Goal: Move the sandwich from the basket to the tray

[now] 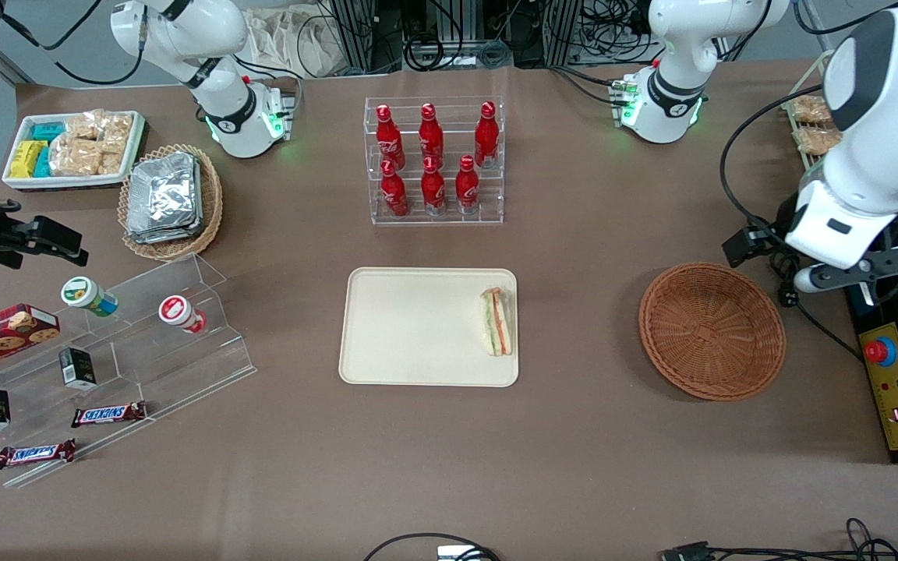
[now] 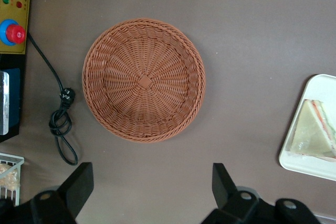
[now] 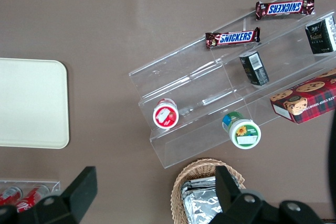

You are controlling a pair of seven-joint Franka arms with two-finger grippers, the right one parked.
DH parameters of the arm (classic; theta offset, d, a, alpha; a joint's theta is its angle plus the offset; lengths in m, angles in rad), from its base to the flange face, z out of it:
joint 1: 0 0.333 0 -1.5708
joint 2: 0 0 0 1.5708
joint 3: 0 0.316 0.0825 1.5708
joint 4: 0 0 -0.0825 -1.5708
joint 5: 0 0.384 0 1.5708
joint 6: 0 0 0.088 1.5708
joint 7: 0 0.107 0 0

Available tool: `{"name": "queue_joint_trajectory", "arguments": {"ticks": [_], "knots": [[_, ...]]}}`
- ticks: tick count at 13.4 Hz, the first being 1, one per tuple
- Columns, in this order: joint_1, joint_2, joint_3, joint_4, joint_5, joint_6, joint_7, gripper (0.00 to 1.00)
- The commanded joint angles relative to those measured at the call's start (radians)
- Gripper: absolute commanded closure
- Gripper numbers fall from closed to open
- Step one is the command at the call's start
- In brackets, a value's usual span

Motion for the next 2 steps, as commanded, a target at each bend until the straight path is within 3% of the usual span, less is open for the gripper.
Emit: {"name": "queue_joint_trajectory", "arguments": {"ticks": [1,2], "knots": [[0.031,0.038,-0.011,0.061,-0.037,-0.037,0.046,0.0],[0.031,0.044,-0.009,0.067,-0.037,-0.035,0.043,0.0]]}}
